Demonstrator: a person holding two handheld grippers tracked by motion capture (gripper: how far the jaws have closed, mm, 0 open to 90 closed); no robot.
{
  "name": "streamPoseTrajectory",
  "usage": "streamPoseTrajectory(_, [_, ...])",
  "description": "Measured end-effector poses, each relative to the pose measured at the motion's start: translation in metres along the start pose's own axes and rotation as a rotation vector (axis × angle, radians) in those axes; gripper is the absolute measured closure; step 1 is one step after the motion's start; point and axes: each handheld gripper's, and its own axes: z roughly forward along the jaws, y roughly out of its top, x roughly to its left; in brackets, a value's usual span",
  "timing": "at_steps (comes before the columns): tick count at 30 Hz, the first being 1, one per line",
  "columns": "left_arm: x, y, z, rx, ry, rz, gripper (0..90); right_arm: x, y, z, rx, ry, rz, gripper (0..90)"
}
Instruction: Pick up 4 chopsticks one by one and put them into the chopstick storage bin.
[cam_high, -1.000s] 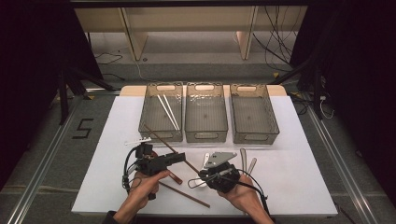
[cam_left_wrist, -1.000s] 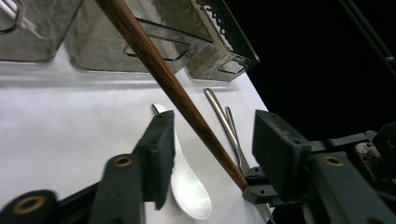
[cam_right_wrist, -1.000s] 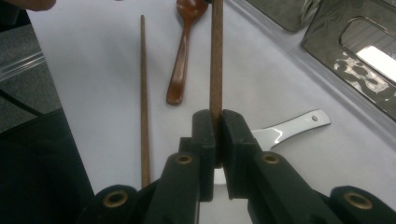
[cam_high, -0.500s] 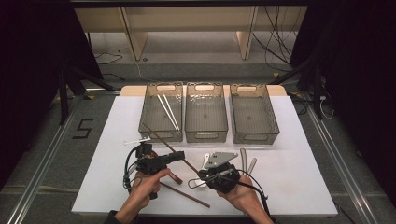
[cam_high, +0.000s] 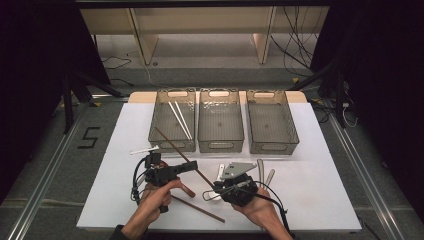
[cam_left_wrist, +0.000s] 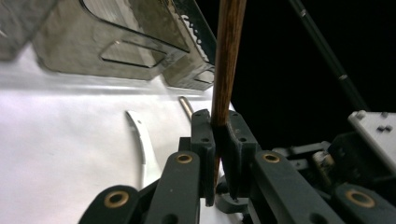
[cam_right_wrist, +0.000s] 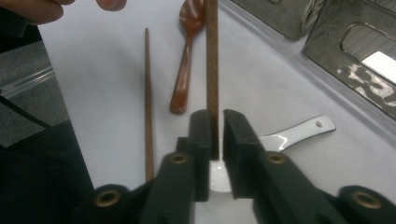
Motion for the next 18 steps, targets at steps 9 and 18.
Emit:
streamPoseTrajectory(9, [0.003, 0.022, -0.018, -0.045, 0.037, 0.042, 83.5, -0.007, -0.006, -0.007, 0.006, 0.007, 0.047, 57.2])
streamPoseTrajectory(18, [0.008, 0.058, -0.035, -0.082, 0.099, 0.085, 83.5, -0.007, -0.011, -0.005, 0.037, -0.010, 0.062, 36.3])
